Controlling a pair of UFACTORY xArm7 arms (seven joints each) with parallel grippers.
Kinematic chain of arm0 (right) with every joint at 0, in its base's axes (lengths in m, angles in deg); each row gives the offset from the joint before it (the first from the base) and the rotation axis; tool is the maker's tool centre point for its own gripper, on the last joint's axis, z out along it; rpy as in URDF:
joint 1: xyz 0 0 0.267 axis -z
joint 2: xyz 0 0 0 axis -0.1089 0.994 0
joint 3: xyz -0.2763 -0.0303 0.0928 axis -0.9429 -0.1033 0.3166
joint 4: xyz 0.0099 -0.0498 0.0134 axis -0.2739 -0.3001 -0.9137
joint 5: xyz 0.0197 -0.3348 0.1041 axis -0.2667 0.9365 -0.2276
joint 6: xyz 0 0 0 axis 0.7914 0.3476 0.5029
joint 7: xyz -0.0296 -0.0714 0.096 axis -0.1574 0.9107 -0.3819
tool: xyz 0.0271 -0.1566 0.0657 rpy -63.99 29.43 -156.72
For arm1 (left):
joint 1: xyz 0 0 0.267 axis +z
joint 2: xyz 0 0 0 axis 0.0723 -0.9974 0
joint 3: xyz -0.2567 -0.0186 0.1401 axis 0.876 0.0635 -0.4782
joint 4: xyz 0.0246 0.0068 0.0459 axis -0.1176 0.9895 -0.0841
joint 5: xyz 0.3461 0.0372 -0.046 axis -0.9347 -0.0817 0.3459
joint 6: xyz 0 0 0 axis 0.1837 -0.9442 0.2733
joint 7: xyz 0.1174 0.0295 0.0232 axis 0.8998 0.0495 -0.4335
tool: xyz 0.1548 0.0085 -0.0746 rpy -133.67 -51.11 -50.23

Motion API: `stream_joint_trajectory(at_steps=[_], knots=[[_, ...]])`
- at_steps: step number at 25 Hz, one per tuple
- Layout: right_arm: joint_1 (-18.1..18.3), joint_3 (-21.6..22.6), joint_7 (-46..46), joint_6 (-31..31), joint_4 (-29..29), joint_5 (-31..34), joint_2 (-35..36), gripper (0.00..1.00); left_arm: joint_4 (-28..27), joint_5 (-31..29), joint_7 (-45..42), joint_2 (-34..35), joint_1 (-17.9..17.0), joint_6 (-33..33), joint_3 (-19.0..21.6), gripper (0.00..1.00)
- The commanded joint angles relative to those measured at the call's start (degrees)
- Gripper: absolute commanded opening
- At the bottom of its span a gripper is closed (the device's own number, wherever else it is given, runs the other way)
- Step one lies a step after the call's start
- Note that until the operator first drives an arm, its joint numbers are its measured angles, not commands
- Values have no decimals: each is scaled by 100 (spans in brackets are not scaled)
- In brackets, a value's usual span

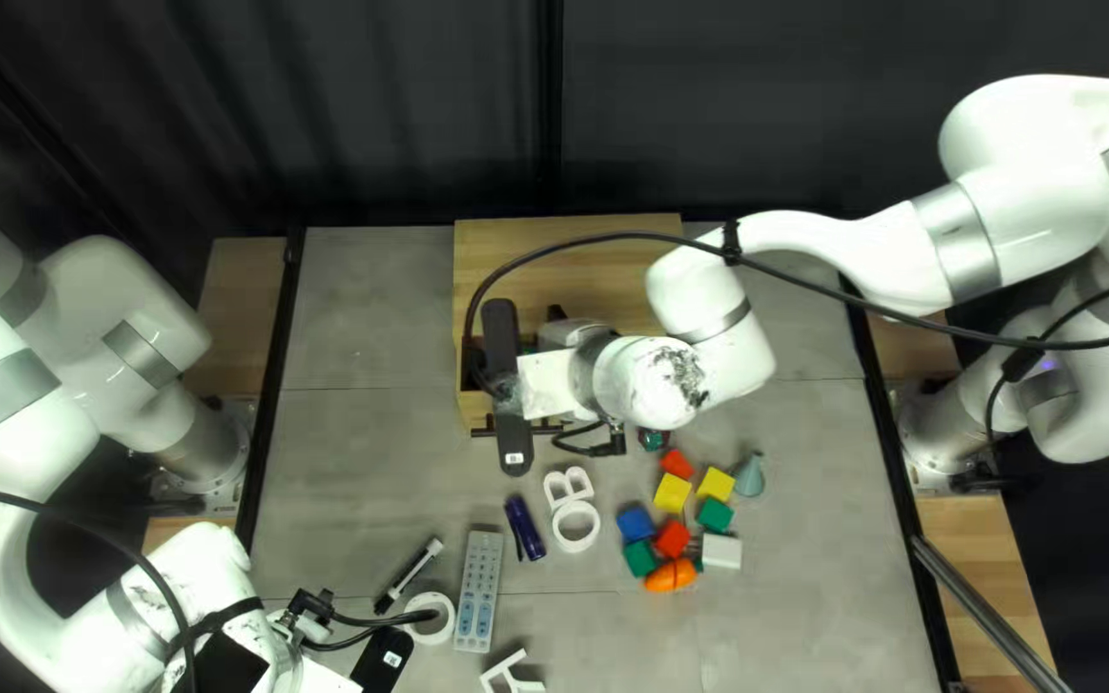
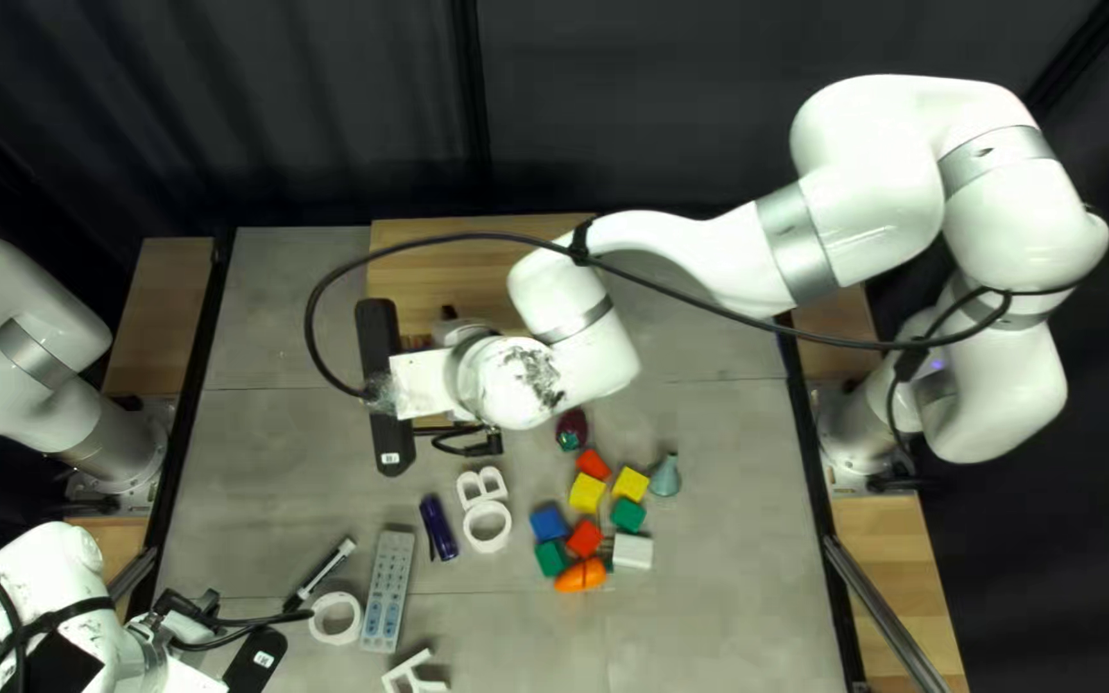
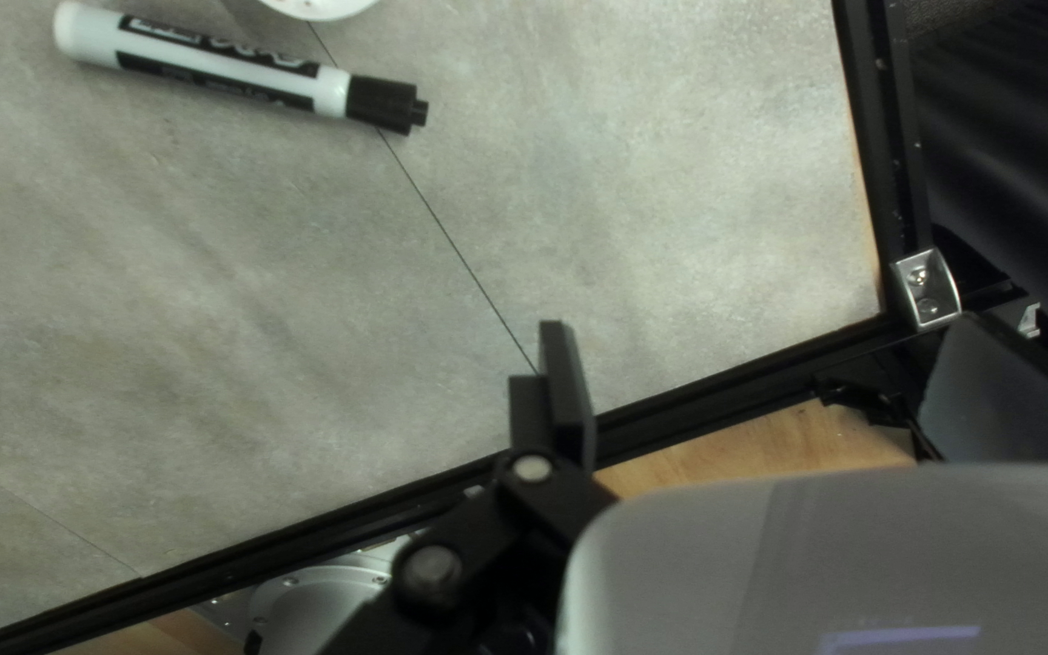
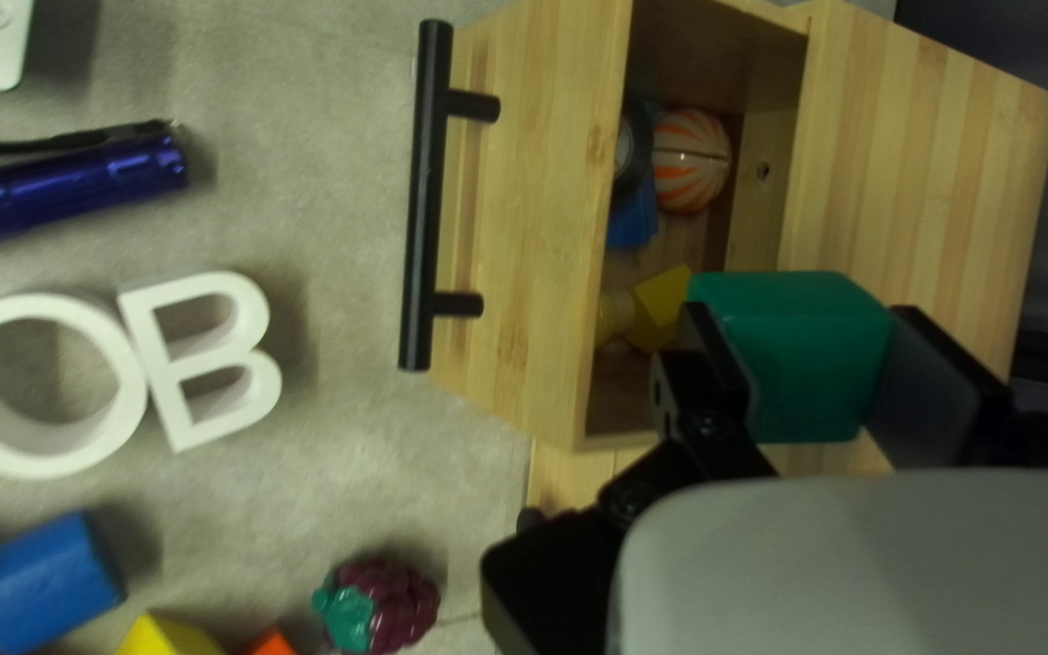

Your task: Open drawers and place objects into drawer and close

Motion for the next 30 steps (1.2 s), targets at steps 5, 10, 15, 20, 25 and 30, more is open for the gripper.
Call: stream_joint_trajectory(at_steps=[5,10,15,20,25,30], knots=[[-38,29,-53,11,-9,-1,-53,100,0,0,0,0,0,0,0,100],[-241,240,-388,190,-551,-302,-581,100,0,0,0,0,0,0,0,100],[-408,378,-544,-318,-2146,-1066,-1681,100,0,0,0,0,0,0,0,100],[-1033,374,587,-601,-3229,-2040,-2650,100,0,0,0,0,0,0,0,100],[-1679,-61,2707,-776,-4038,-2405,-3358,100,0,0,0,0,0,0,0,100],[-1911,-437,4485,-139,-3631,-2906,-3076,100,0,0,0,0,0,0,0,100]])
